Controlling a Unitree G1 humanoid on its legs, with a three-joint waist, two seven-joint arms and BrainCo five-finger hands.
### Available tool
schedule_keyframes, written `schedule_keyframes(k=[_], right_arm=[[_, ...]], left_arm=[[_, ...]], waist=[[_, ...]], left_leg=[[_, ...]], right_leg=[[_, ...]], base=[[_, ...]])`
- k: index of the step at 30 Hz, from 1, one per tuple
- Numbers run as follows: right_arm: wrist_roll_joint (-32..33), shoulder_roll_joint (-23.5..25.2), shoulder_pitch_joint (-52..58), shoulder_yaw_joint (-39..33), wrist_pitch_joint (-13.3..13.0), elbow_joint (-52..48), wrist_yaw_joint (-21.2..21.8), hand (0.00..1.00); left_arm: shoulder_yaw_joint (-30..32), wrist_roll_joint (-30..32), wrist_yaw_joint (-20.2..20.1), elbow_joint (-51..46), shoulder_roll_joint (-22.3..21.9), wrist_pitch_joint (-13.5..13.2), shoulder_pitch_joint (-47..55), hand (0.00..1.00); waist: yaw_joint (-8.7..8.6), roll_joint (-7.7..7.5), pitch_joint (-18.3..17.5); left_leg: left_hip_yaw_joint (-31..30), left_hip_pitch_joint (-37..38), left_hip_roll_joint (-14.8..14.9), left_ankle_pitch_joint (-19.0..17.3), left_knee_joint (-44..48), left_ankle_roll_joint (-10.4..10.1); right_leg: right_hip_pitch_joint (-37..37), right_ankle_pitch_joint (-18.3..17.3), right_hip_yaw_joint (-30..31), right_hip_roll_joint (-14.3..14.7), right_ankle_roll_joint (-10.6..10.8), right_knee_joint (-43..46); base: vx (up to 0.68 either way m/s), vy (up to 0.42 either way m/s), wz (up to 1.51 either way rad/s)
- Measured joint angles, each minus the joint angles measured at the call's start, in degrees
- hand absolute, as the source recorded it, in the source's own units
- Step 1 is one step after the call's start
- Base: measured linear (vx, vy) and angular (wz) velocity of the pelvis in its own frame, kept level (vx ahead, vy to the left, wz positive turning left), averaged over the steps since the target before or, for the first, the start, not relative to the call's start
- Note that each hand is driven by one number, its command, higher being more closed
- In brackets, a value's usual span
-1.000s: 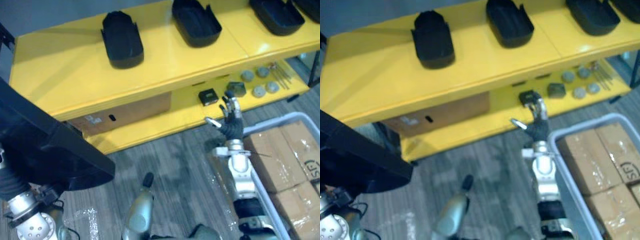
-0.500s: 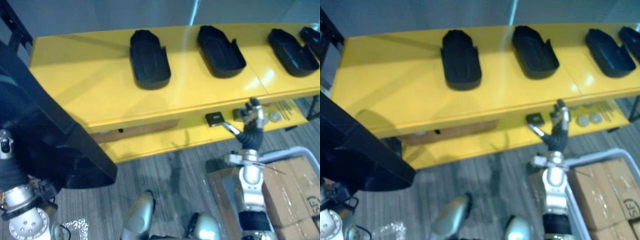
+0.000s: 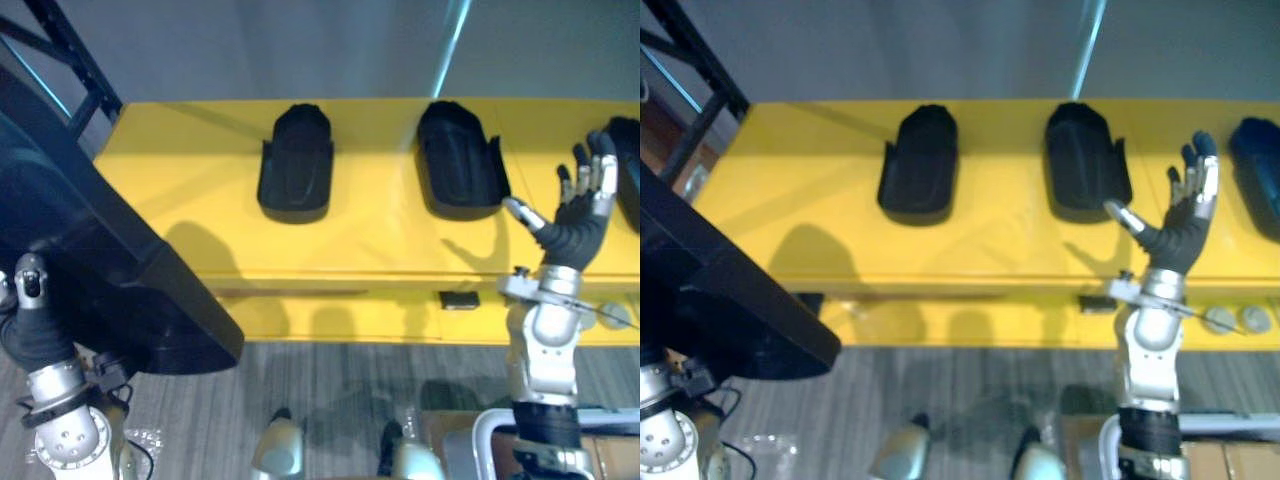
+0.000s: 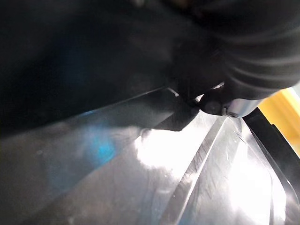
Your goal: Walk over and take plastic housings, then place them on the shelf
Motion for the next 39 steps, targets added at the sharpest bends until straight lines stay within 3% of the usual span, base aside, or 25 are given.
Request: schedule_keyframes(k=[3,5,6,8,12,16,20,22,24,26,30,32,39], right_arm=[[-5.96,2.91,5.91,-4.91,-0.22,-3.44,-9.25,0.0],[-7.52,3.91,7.18,-7.33,-0.49,-5.09,-13.11,0.0],[-9.45,4.72,7.99,-9.23,-0.43,-5.65,-18.13,0.0],[-9.47,6.02,8.7,-11.72,-0.02,-5.65,-22.66,0.0],[-9.36,8.65,12.52,-16.9,2.44,-5.1,-26.79,0.0],[-9.26,8.63,16.92,-19.11,4.5,0.72,-25.46,0.0],[-9.11,7.79,19.65,-19.36,4.82,9.62,-21.38,0.0],[-8.67,6.28,20.28,-18.24,4.53,13.21,-19.46,0.0],[-8.65,3.97,20.31,-16.03,4.42,18.54,-17.75,0.0],[-7.13,3.48,20.25,-14.86,3.77,22.61,-17.41,0.0],[-5.8,3.49,20.63,-13.78,2.95,28.83,-16.52,0.0],[-5.18,3.51,21.27,-11.5,2.91,30.55,-15.45,0.0],[-4.22,4.29,21.07,-6.04,3.31,34.63,-13.92,0.0]], left_arm=[[0.17,1.9,3.42,0.42,0.04,1.19,-0.14,1.0],[0.76,2.7,4.53,0.55,0.12,2.25,0.11,1.0],[1.62,4.42,6.05,0.98,0.16,2.95,0.74,1.0],[3.93,7.08,7.34,1.01,0.22,4.34,1.98,1.0],[11.0,15.95,10.96,1.62,1.76,8.5,5.04,1.0],[16.21,18.32,11.51,9.96,10.06,13.19,4.93,1.0],[16.86,18.07,8.2,26.64,25.05,18.15,0.25,1.0],[15.15,17.6,5.45,35.11,31.54,20.07,-4.36,1.0],[9.15,17.08,1.85,46.12,39.79,22.62,-12.15,1.0],[3.56,15.62,-1.21,52.46,44.32,23.87,-17.75,1.0],[-2.5,14.9,-6.26,58.09,47.33,26.23,-26.25,1.0],[-6.39,14.85,-9.34,59.4,48.96,28.74,-30.78,1.0],[-10.75,13.4,-11.08,64.16,50.28,36.05,-40.21,1.0]], waist=[[-0.92,-0.68,0.12],[-1.11,-0.91,0.01],[-1.35,-1.17,0.04],[-1.75,-1.28,0.0],[-2.67,-1.26,-0.12],[-4.12,-0.36,-0.71],[-5.13,0.33,-1.39],[-5.26,0.48,-1.61],[-5.59,0.44,-1.68],[-5.87,0.12,-1.85],[-7.02,-0.18,-1.93],[-7.44,-0.5,-1.75],[-8.51,-3.15,0.3]], left_leg=[[0.5,2.72,-1.73,0.6,-2.15,0.84],[0.63,3.09,-2.74,1.11,-2.91,1.33],[0.72,3.56,-3.67,1.8,-3.72,1.58],[0.94,3.87,-4.34,2.46,-4.69,1.59],[2.68,5.75,-4.87,4.2,-8.5,1.8],[8.87,6.55,-3.66,4.83,-10.0,1.96],[11.06,6.61,-4.22,5.59,-10.48,2.46],[12.21,6.7,-4.37,5.96,-11.47,2.4],[12.84,6.71,-4.43,6.32,-11.89,2.54],[13.17,6.82,-4.45,6.38,-11.83,2.5],[14.18,7.5,-4.06,6.41,-11.85,2.44],[15.23,7.53,-3.64,6.29,-11.66,2.28],[16.59,4.91,-1.18,2.71,-5.01,1.64]], right_leg=[[2.72,0.03,-0.96,-1.88,0.06,-0.56],[2.81,0.08,-1.01,-2.82,0.16,-0.77],[3.02,0.15,-1.02,-3.79,0.28,-0.94],[3.03,0.21,-1.01,-4.55,0.39,-1.04],[3.67,0.18,-0.83,-5.35,0.89,-2.09],[3.98,0.53,-0.47,-5.65,2.01,-2.86],[2.79,1.43,1.47,-5.77,3.03,-3.43],[2.12,1.96,2.67,-5.63,3.35,-4.17],[1.74,2.46,3.37,-5.44,3.59,-4.62],[1.63,2.48,3.78,-5.17,3.59,-4.7],[1.53,2.5,4.5,-4.63,3.54,-4.94],[1.45,2.49,5.53,-4.16,3.49,-4.95],[0.75,2.85,7.12,-2.26,2.73,-4.95]], base=[[0.06,0.079,0.21],[0.02,0.108,0.14],[0.01,0.102,0.13],[-0.01,0.054,0.09],[-0.04,0.01,-0.08],[-0.05,0.003,-0.04],[-0.03,0.028,-0.18],[-0.02,0.03,-0.22],[0.0,0.023,-0.14],[0.03,0.02,-0.09],[0.07,0.004,-0.11],[0.03,-0.007,-0.16],[-0.03,-0.019,-0.13]])
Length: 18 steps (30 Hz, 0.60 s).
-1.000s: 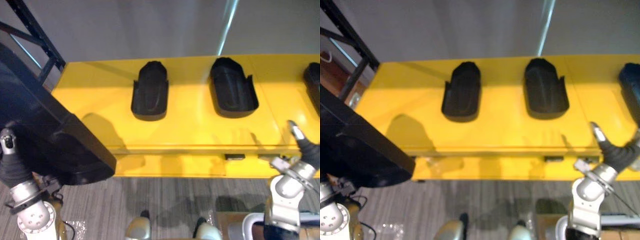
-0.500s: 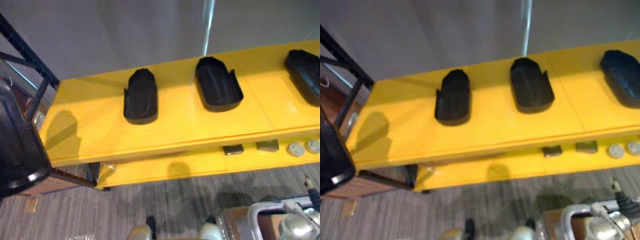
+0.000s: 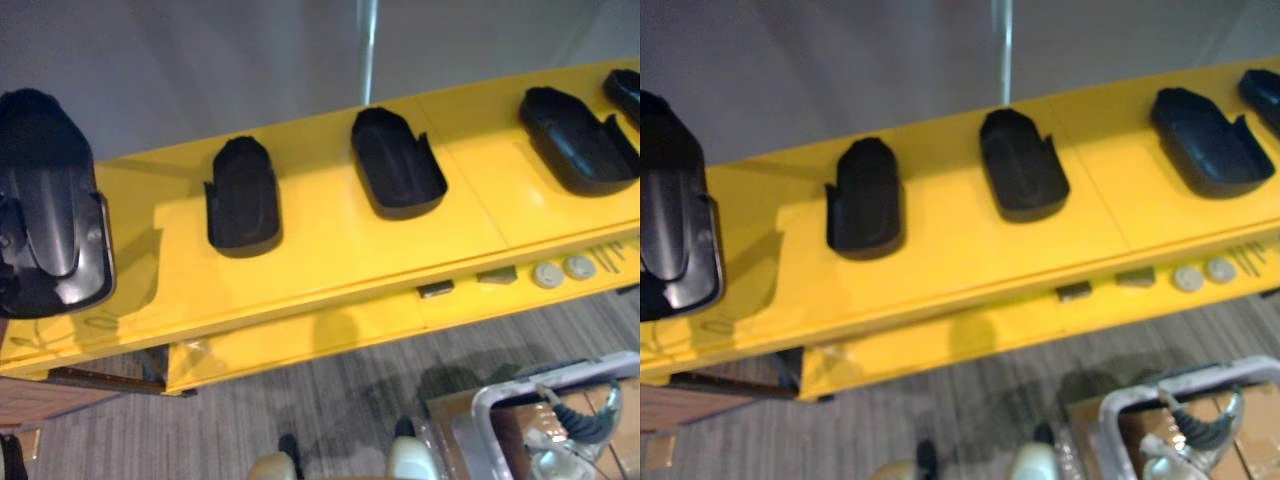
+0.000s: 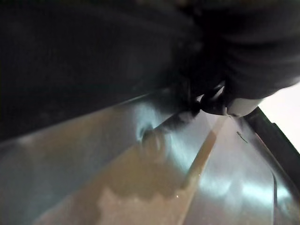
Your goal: Walk over and take plastic housings, then place them on the shelf
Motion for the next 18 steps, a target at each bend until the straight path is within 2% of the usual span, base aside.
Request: schedule_keyframes(k=[4,6,9,13,18], right_arm=[[1.46,0.0,-0.23,0.47,0.21,1.91,-0.23,0.0],[1.81,-0.03,-0.37,0.49,0.38,2.18,-0.39,0.0],[2.84,-0.08,-1.69,0.49,0.36,3.22,-0.51,0.0],[3.74,-0.23,-2.15,0.57,0.35,4.11,-0.53,0.0],[4.0,-0.29,-3.66,1.14,0.12,4.09,-0.54,0.0]], left_arm=[[-1.09,1.46,0.01,2.76,0.0,3.53,-1.68,1.0],[-1.21,2.62,0.02,4.93,0.26,5.35,-3.85,1.0],[-1.43,3.75,0.0,6.78,1.94,6.69,-5.49,1.0],[-1.6,4.77,0.03,6.78,2.7,6.94,-8.12,1.0],[-1.63,5.03,0.47,6.78,4.53,6.93,-10.06,1.0]], waist=[[-0.18,-0.58,0.91],[0.03,-0.66,2.99],[0.2,-0.86,4.88],[1.31,-0.99,6.56],[1.49,-1.91,9.69]], left_leg=[[-0.09,-3.06,1.36,-2.5,5.18,0.04],[-0.47,-4.38,1.91,-3.59,7.97,0.16],[-0.67,-6.55,2.6,-4.57,10.97,0.28],[-0.76,-8.68,3.97,-5.94,14.54,0.3],[-1.88,-12.68,5.51,-7.96,19.79,0.82]], right_leg=[[-0.94,0.33,0.36,0.77,-0.19,0.04],[-1.22,0.35,0.37,1.05,-0.18,0.64],[-2.55,0.53,0.5,1.39,-0.1,1.2],[-3.02,0.52,0.27,2.13,-0.12,1.92],[-5.28,0.42,-0.02,3.02,-0.18,3.86]], base=[[-0.05,0.002,-0.06],[-0.02,0.008,0.0],[-0.04,0.014,0.0],[-0.03,0.011,0.01],[-0.07,0.026,0.02]])
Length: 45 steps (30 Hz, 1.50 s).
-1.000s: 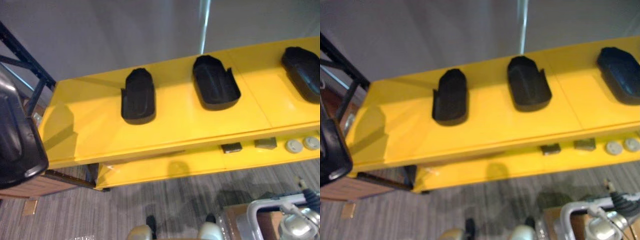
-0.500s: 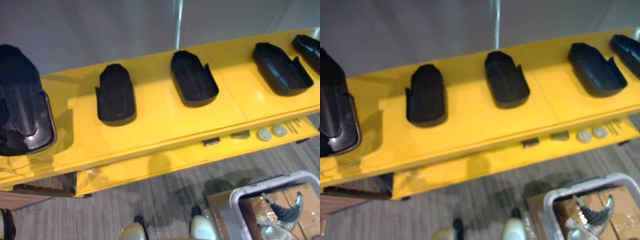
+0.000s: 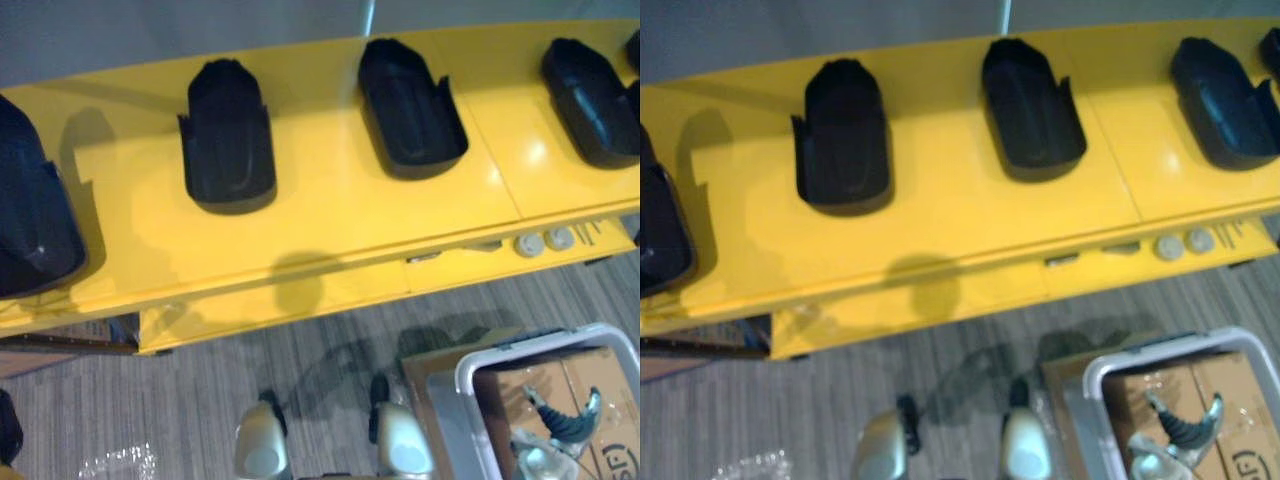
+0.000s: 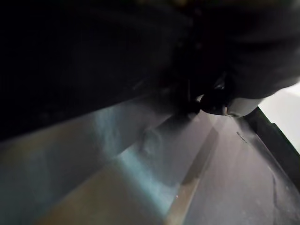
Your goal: Walk over and take plastic housings, then place them on the shelf
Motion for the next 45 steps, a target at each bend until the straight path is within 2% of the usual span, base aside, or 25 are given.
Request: schedule_keyframes(k=[4,12,17,24,25,28,32,43,45], right_arm=[[0.59,-0.13,-0.18,0.87,-0.05,-0.1,0.01,0.0],[1.12,-2.94,-1.19,1.68,0.07,-0.14,0.47,0.0],[1.33,-4.84,-2.2,1.45,0.03,-0.23,1.44,0.0],[2.15,-4.83,-2.93,1.47,-0.1,-0.14,2.65,0.0],[2.15,-4.83,-3.03,1.47,-0.12,-0.02,2.65,0.0],[2.14,-4.83,-3.63,1.47,-0.14,0.03,2.65,0.0],[2.14,-4.83,-4.6,1.46,-0.16,0.03,2.65,0.0],[2.13,-4.83,-5.13,1.38,-0.16,0.79,2.79,0.0],[2.1,-4.83,-5.13,1.38,-0.17,1.64,2.86,0.0]], left_arm=[[-0.21,-0.04,0.01,0.0,0.0,-0.12,-2.3,1.0],[-2.37,-0.59,1.94,-0.13,0.14,-0.07,-6.85,1.0],[-3.44,-1.28,3.85,-0.17,0.14,0.05,-9.56,1.0],[-5.42,-1.31,6.43,-0.21,0.15,0.33,-12.83,1.0],[-5.55,-1.31,6.68,-0.21,0.15,0.67,-13.04,0.0],[-5.61,-1.29,8.11,-0.09,0.11,2.7,-13.15,0.0],[-6.0,-1.15,9.63,1.19,-0.14,3.78,-13.14,0.0],[-5.7,-1.19,10.34,1.68,-0.09,4.08,-13.73,0.0],[-5.72,-2.46,12.85,1.68,-0.28,3.64,-13.73,0.0]], waist=[[0.39,-0.64,1.43],[-0.09,-0.3,3.54],[-0.59,-0.71,3.79],[-0.74,-1.29,4.09],[-0.8,-1.32,4.11],[-1.28,-1.44,4.17],[-1.76,-2.96,4.96],[-1.78,-3.13,5.09],[-1.79,-3.06,5.13]], left_leg=[[-0.02,-2.14,0.64,-0.94,3.07,0.45],[0.89,-5.18,2.38,-2.93,7.77,1.19],[1.16,-6.93,2.62,-3.26,9.07,1.42],[1.18,-7.11,3.58,-4.09,10.4,1.38],[1.18,-7.1,3.62,-4.09,10.39,1.37],[1.16,-7.2,3.65,-4.09,10.38,1.37],[1.17,-7.72,3.78,-4.08,10.48,1.37],[1.46,-7.86,3.69,-4.18,10.58,1.33],[1.45,-7.86,3.67,-4.18,10.61,1.34]], right_leg=[[-1.49,-0.02,0.18,0.13,0.03,1.46],[-4.92,0.07,2.07,0.9,0.57,4.22],[-6.79,0.32,2.92,1.01,0.98,4.83],[-6.66,0.38,3.19,1.77,1.08,4.94],[-6.66,0.38,3.18,1.81,1.08,4.93],[-6.68,0.39,3.18,1.83,1.1,4.84],[-7.19,0.48,3.21,1.95,1.19,4.75],[-7.61,0.52,3.49,1.91,1.22,4.83],[-7.61,0.54,3.52,1.91,1.25,4.83]], base=[[-0.06,0.04,-0.01],[-0.08,0.031,-0.13],[-0.03,0.019,-0.06],[0.0,0.013,-0.04],[0.0,0.0,0.0],[0.0,0.0,0.0],[0.0,0.0,0.0],[0.0,0.003,-0.01],[0.0,0.0,0.0]])
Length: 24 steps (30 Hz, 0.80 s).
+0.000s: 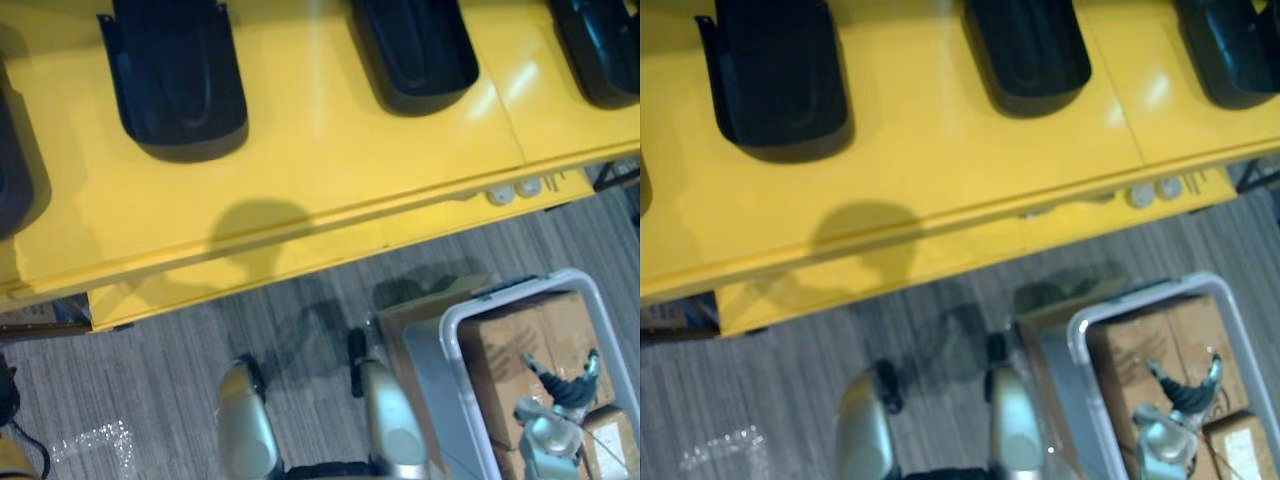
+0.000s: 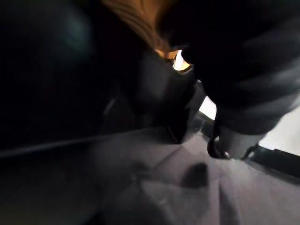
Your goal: Walk over and take plastic housings, then place them on the shelf
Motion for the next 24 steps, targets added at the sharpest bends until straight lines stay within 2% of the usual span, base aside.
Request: schedule_keyframes(k=[1,3,4,7,11,12,14,15,16,17,18,20,21,23,24], right_arm=[[0.01,0.0,0.01,0.0,-0.04,0.23,0.0,0.0],[0.0,0.02,0.12,0.0,-0.56,0.83,0.0,0.0],[-0.03,0.3,0.29,0.07,-1.32,0.88,-0.09,0.0],[-0.24,1.61,0.65,0.32,-2.71,0.75,-0.19,0.0],[-1.92,2.45,1.62,2.3,-3.32,0.03,-0.3,0.0],[-2.32,2.6,2.16,3.14,-3.38,-0.36,-0.3,0.0],[-2.29,2.9,2.66,3.18,-3.38,-1.12,-0.3,0.0],[-2.29,2.89,2.83,3.19,-3.36,-1.55,-0.3,0.0],[-2.29,2.9,2.83,3.6,-3.35,-1.58,-0.29,0.0],[-2.28,2.94,2.84,4.15,-3.34,-1.57,-0.28,0.0],[-2.33,3.27,2.87,4.7,-3.33,-1.58,-0.25,0.0],[-2.41,4.15,3.08,5.3,-3.32,-1.58,-0.17,0.0],[-2.53,4.48,3.21,5.31,-3.33,-1.59,-0.14,0.0],[-3.59,5.75,4.56,5.35,-3.33,-1.59,0.03,0.0],[-4.01,6.02,5.0,5.34,-3.33,-1.61,0.12,0.0]], left_arm=[[-0.02,-0.84,1.11,0.01,-0.07,-0.19,0.0,0.0],[-0.03,-3.08,5.82,-0.03,-0.43,-1.5,-0.01,0.0],[-0.05,-4.92,12.5,-0.32,-0.86,-3.43,-0.51,0.0],[-0.05,-5.39,25.62,-5.74,-1.06,-8.33,-4.18,0.0],[-1.56,-4.9,34.87,-13.48,-1.15,-13.74,-7.15,0.0],[-1.64,-4.8,37.13,-15.83,-1.15,-15.09,-8.33,0.0],[-1.66,-4.82,39.12,-17.64,-1.13,-16.26,-9.43,0.0],[-1.68,-4.83,40.02,-18.01,-1.12,-17.7,-9.54,0.0],[-1.74,-5.6,40.13,-17.91,-1.12,-18.89,-9.53,0.0],[-1.76,-6.15,40.09,-17.91,-1.12,-19.83,-9.53,0.0],[-1.94,-8.25,39.51,-17.93,-1.11,-21.36,-9.45,0.0],[-1.9,-12.28,35.82,-19.42,-1.08,-24.07,-7.52,0.0],[-1.79,-13.15,34.58,-20.65,-1.08,-24.52,-6.21,1.0],[0.8,-17.49,28.04,-28.77,-1.4,-26.14,3.11,1.0],[2.75,-18.88,26.52,-31.35,-2.25,-26.69,6.35,1.0]], waist=[[-0.01,0.04,0.02],[0.01,0.21,0.12],[0.0,0.46,0.27],[0.17,0.93,0.55],[-0.12,1.36,0.73],[-0.45,1.85,0.48],[-0.5,2.67,-0.11],[-0.49,3.61,-0.82],[-0.63,4.55,-2.02],[-0.72,4.81,-2.74],[-0.72,5.23,-4.47],[-0.95,5.69,-8.17],[-1.08,5.83,-9.11],[-0.95,6.34,-12.74],[-0.84,6.58,-13.53]], left_leg=[[0.0,0.0,-0.02,0.0,0.0,0.0],[-0.06,-0.04,-0.18,0.0,-0.02,0.0],[-0.08,-0.01,-0.28,0.02,-0.15,0.01],[-0.28,0.69,-0.54,0.15,-0.62,-0.01],[0.08,6.29,-2.73,1.69,-5.15,-0.11],[-0.11,7.54,-3.66,2.43,-7.0,-0.24],[-0.23,8.85,-4.31,3.45,-9.13,-0.3],[-0.21,10.03,-4.76,4.13,-10.91,-0.5],[-0.37,11.06,-4.98,4.68,-12.41,-0.76],[-0.37,11.88,-5.18,5.09,-13.39,-0.91],[-0.24,13.3,-5.39,5.74,-15.33,-1.25],[-0.05,16.04,-5.75,6.72,-18.59,-1.85],[-0.09,16.49,-5.84,6.96,-19.42,-1.94],[-0.18,19.31,-6.21,7.65,-22.65,-2.33],[-0.22,19.78,-6.25,7.77,-23.14,-2.4]], right_leg=[[0.0,0.0,0.0,0.0,0.0,0.0],[0.02,0.0,-0.06,0.0,0.0,-0.03],[0.04,0.0,-0.12,-0.04,0.0,-0.07],[0.86,-0.01,-0.48,-0.23,-0.01,-0.28],[5.68,-0.01,-1.02,-1.98,-0.01,-2.57],[7.29,0.0,-1.9,-2.51,-0.02,-3.75],[8.52,0.01,-2.38,-2.96,-0.03,-4.74],[9.5,0.08,-2.93,-3.15,-0.12,-5.64],[10.49,0.12,-3.48,-3.21,-0.15,-6.36],[11.17,0.12,-3.65,-3.26,-0.17,-6.85],[12.23,0.11,-3.78,-3.25,-0.19,-7.73],[14.31,0.01,-4.42,-3.28,-0.36,-9.3],[15.09,-0.03,-4.89,-3.3,-0.43,-9.79],[17.57,-0.31,-5.63,-3.32,-0.87,-11.4],[18.15,-0.31,-5.9,-3.32,-0.87,-11.89]], base=[[0.0,0.0,0.0],[0.0,0.0,0.0],[0.0,0.0,0.03],[0.0,0.0,0.05],[0.04,0.01,0.12],[0.03,-0.022,0.26],[0.03,-0.026,0.23],[0.05,-0.046,0.19],[0.08,-0.057,0.15],[0.1,-0.053,0.11],[0.1,-0.042,0.05],[0.11,-0.031,0.05],[0.15,-0.032,0.1],[0.12,-0.016,0.11],[0.11,-0.009,0.14]])
